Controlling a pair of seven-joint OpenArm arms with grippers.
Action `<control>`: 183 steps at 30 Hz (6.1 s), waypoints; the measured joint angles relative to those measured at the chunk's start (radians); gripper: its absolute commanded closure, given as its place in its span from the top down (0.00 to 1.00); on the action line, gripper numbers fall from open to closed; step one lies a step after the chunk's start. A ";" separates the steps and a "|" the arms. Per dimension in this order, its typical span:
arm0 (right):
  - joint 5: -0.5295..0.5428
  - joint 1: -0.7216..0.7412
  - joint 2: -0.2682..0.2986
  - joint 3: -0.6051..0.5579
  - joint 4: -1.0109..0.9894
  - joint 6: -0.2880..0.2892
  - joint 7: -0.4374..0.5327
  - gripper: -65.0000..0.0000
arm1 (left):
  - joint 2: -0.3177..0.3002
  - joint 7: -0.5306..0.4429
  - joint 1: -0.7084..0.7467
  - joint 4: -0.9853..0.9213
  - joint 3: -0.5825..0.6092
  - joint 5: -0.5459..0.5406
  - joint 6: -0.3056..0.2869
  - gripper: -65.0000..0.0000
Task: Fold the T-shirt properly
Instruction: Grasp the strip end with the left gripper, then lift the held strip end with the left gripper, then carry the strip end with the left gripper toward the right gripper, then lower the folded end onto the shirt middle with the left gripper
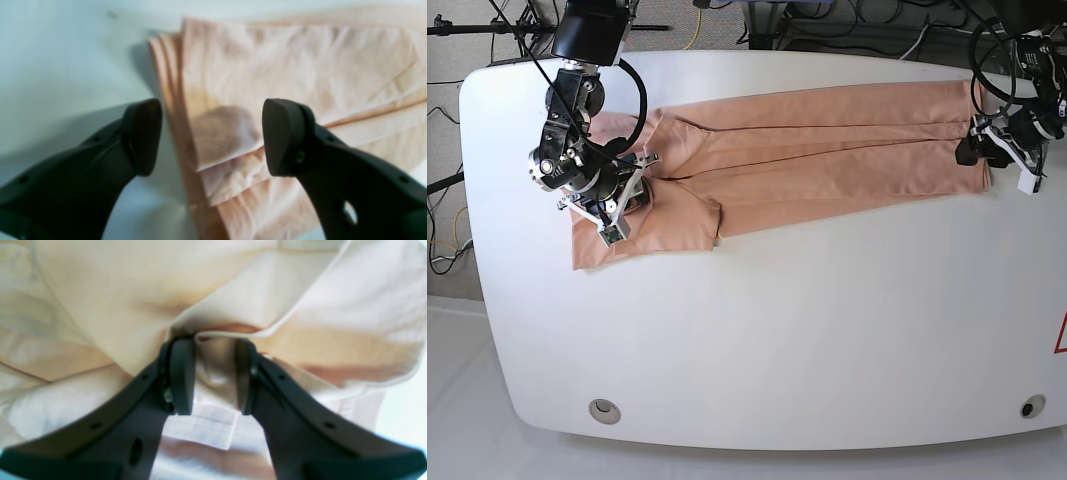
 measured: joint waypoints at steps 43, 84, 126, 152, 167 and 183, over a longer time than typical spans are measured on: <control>-0.011 0.000 0.000 -0.005 0.000 0.000 -0.004 0.31 | 0.005 -0.072 -0.007 -0.030 0.045 0.040 0.000 0.09; -0.018 0.000 -0.003 -0.008 0.000 0.000 -0.002 0.31 | 0.195 0.210 -0.011 0.561 0.052 0.028 -0.003 0.00; -0.018 0.003 -0.006 -0.010 -0.001 0.000 -0.007 0.31 | 0.381 0.161 -0.024 0.570 0.417 0.116 0.086 0.00; -0.018 0.003 -0.006 -0.018 -0.001 0.000 -0.007 0.31 | 0.435 0.134 -0.058 0.544 0.553 0.179 0.121 0.00; -0.018 0.003 -0.006 -0.020 -0.001 0.000 -0.007 0.31 | 0.444 0.127 -0.087 0.503 0.603 0.167 0.121 0.00; -0.018 0.001 -0.006 -0.020 0.000 0.000 -0.007 0.31 | 0.452 0.112 -0.089 0.440 0.598 0.169 0.116 0.21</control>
